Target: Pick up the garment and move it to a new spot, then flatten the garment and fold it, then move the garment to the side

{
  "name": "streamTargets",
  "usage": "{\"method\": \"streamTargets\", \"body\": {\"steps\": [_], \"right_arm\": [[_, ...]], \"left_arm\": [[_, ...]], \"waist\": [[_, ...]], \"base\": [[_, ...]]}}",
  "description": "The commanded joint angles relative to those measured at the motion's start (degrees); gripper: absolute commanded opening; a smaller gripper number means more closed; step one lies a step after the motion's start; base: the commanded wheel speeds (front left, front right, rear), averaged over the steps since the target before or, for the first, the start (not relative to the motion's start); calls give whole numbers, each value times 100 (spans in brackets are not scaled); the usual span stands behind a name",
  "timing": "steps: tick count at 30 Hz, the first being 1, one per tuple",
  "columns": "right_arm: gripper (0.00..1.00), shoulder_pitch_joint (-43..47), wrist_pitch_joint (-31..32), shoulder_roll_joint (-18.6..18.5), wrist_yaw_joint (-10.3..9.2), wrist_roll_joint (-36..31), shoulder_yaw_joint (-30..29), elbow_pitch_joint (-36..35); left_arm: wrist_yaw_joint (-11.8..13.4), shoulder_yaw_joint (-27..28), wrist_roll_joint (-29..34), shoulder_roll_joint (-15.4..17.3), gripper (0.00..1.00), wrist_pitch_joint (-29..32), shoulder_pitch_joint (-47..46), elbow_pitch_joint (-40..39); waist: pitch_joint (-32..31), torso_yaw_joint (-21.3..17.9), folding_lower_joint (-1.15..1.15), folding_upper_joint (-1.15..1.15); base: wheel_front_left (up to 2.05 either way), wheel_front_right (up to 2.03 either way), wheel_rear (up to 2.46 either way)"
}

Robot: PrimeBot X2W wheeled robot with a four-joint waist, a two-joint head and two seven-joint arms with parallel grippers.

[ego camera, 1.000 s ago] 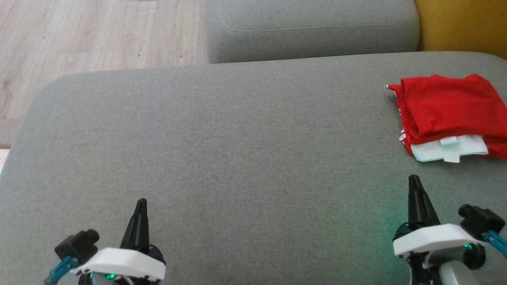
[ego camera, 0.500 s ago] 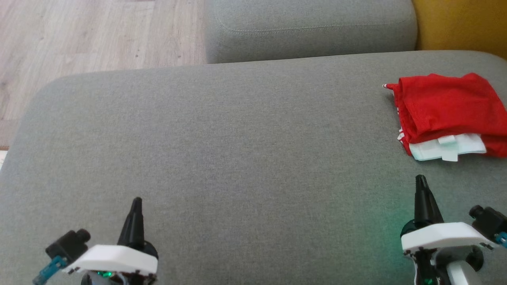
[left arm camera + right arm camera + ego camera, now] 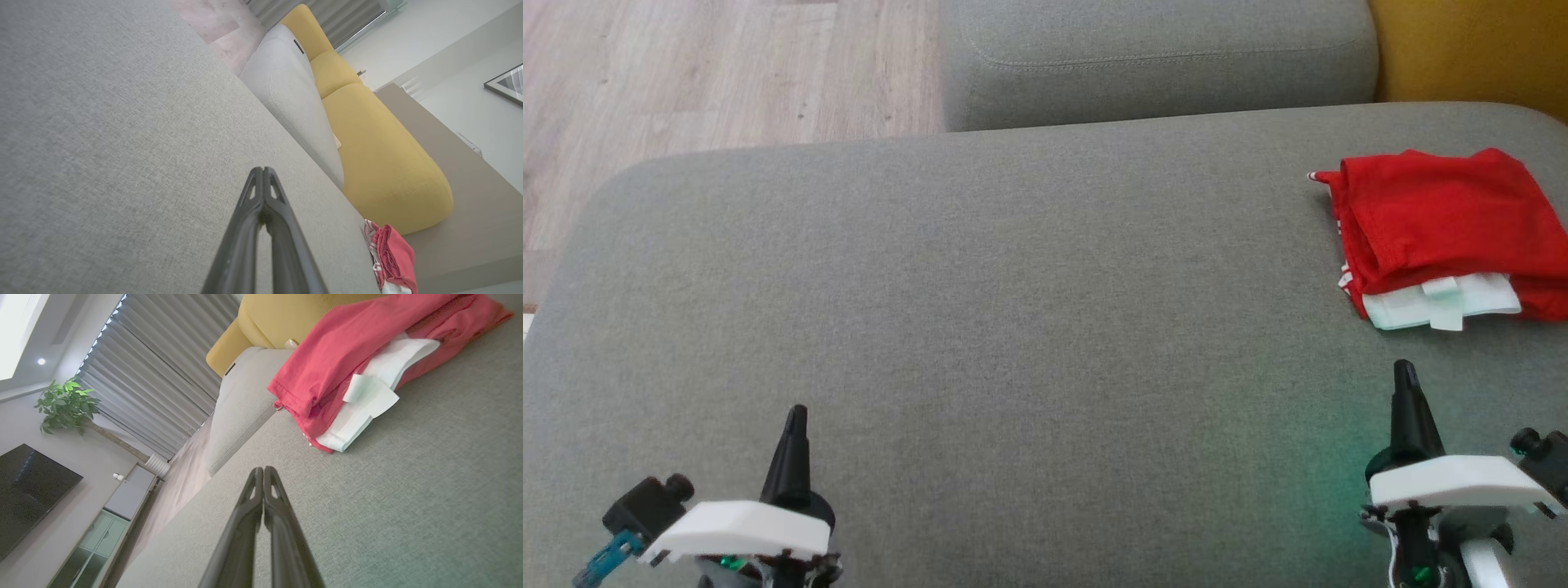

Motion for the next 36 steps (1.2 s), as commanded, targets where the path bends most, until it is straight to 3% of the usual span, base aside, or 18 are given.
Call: {"method": "streamTargets", "body": {"steps": [1,36], "right_arm": [[0,-328,60,-19,-2,227,7,-226],[0,-372,624,-26,-4,2430,-206,-391]], "left_arm": [[-60,188,-196,70,0,42,-376,-164],[-172,595,-2118,88,0,614,-636,-101]], "waist": [[0,-5,0,0],[8,-95,0,0]], "base": [[0,0,0],[0,0,0]]}}
